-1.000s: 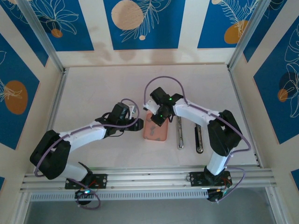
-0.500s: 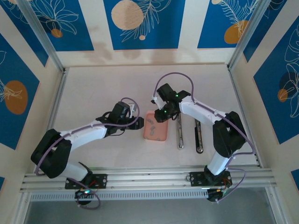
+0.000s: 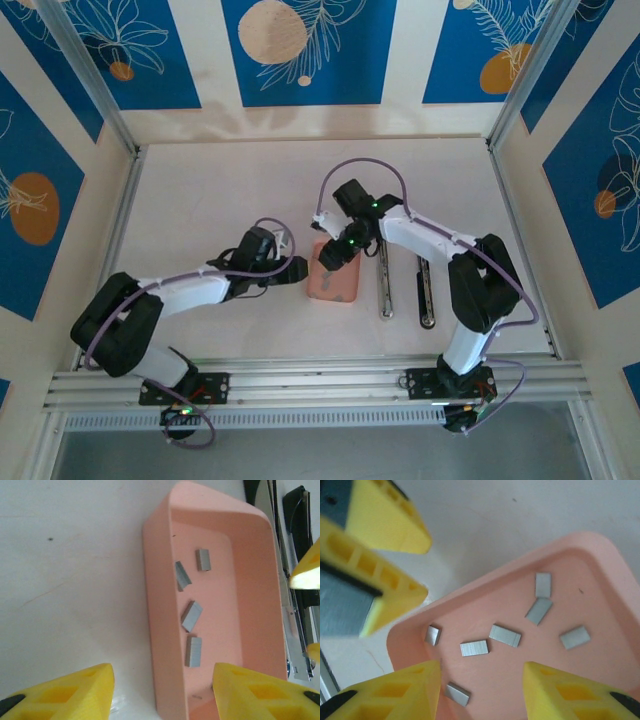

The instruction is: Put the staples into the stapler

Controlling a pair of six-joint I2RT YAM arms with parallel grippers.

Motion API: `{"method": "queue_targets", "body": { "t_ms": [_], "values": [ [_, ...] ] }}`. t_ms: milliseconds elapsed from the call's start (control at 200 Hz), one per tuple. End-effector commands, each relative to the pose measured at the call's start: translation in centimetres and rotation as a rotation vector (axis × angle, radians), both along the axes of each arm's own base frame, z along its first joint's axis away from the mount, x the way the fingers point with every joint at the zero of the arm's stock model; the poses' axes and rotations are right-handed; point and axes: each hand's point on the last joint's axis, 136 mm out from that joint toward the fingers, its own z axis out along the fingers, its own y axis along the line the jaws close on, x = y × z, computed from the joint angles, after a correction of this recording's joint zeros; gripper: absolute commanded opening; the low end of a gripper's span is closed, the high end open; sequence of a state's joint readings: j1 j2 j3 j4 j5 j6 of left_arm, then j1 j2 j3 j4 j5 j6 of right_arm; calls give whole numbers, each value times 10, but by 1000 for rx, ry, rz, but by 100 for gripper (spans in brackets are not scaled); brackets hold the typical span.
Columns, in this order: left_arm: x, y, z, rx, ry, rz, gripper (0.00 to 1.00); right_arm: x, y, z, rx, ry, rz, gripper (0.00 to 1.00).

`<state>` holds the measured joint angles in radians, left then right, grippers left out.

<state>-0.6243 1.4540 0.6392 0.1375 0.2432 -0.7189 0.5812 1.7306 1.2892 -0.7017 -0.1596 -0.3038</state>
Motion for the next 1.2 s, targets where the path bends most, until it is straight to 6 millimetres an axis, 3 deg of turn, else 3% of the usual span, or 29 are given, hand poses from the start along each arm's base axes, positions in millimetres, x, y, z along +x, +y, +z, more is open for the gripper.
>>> {"method": "queue_targets", "body": {
  "t_ms": [0, 210, 535, 785, 1195],
  "values": [
    [10, 11, 16, -79, -50, 84, 55, -4, 7, 22, 138, -149, 370, 46],
    [17, 37, 21, -86, -78, 170, 55, -5, 10, -5, 76, -302, 716, 44],
    [14, 73, 15, -47, -82, 268, 56, -6, 23, -41, 8, -373, 927, 41],
    [12, 75, 8, -38, -61, 263, 57, -7, 13, -61, -40, -342, 975, 39],
    [16, 65, 8, -69, -57, 234, 57, -1, 9, -73, -63, -329, 985, 36]
  ]
}}
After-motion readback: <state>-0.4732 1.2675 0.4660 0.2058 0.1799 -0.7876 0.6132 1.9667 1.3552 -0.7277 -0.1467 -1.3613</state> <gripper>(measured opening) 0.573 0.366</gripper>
